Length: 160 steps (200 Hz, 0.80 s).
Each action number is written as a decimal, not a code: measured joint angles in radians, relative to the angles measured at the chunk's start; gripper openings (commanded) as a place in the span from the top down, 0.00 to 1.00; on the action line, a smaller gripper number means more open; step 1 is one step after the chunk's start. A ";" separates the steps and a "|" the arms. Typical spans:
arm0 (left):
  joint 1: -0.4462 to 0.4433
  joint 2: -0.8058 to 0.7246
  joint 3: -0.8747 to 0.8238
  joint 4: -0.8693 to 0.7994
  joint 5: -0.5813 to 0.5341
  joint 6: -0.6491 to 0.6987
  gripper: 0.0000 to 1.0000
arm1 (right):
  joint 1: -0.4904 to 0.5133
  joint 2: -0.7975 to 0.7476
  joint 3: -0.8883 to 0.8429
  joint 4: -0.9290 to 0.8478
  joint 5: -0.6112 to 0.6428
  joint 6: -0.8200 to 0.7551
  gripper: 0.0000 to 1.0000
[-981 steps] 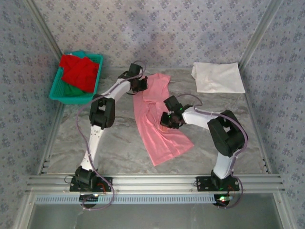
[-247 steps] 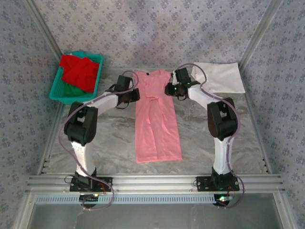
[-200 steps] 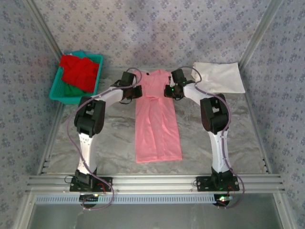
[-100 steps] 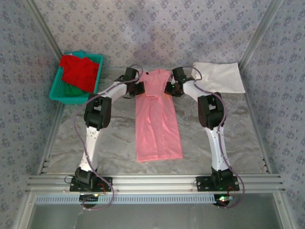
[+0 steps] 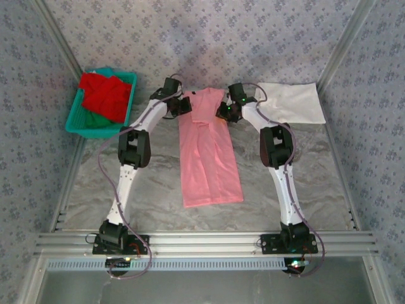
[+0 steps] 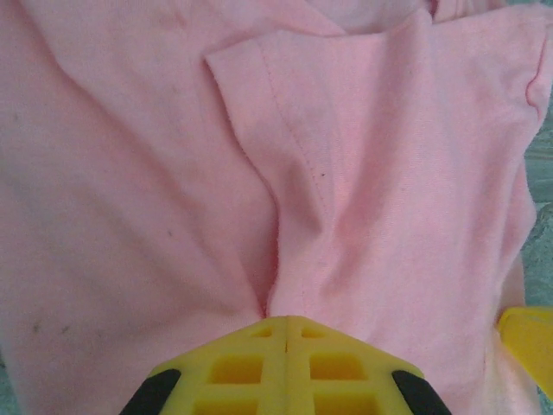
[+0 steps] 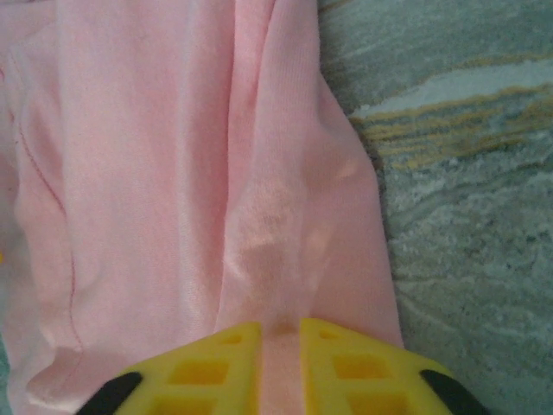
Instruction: Fold and stack the t-shirts
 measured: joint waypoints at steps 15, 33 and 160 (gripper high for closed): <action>0.000 -0.061 -0.097 0.019 0.001 0.003 0.84 | 0.002 -0.030 -0.021 -0.008 -0.002 -0.001 0.65; 0.000 -0.200 -0.302 0.065 -0.006 0.000 0.71 | 0.004 -0.106 -0.074 -0.011 -0.002 -0.016 0.58; -0.046 -1.324 -1.681 0.503 -0.112 -0.086 0.65 | 0.071 -1.155 -1.302 0.275 0.058 -0.119 0.46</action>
